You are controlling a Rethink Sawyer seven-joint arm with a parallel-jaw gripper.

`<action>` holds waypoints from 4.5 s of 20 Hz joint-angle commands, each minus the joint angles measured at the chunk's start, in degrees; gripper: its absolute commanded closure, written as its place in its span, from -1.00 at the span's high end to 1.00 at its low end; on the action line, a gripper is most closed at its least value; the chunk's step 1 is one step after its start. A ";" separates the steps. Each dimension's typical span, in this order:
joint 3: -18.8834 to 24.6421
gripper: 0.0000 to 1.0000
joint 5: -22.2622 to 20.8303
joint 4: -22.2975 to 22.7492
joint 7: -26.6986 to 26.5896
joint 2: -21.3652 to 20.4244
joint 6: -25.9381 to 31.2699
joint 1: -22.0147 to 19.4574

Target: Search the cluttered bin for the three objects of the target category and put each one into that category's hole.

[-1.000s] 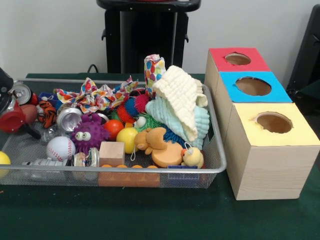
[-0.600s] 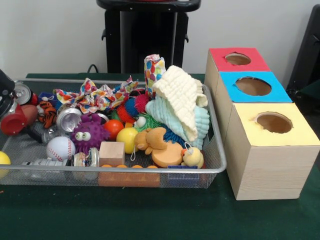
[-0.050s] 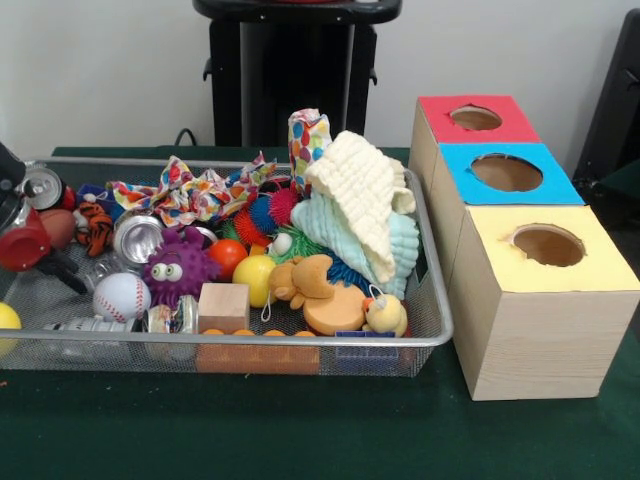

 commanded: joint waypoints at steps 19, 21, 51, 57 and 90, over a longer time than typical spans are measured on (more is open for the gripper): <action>3.08 1.00 -7.89 -17.99 -6.89 2.94 16.87 -0.26; 3.84 1.00 -6.58 -15.32 -6.20 3.14 15.06 -0.89; 12.92 1.00 4.98 15.12 -2.56 -2.74 -1.68 -7.28; 13.94 1.00 5.26 15.10 -3.06 -3.65 0.52 -7.17; 5.68 1.00 -19.77 -15.30 -6.71 -0.61 -3.16 -1.56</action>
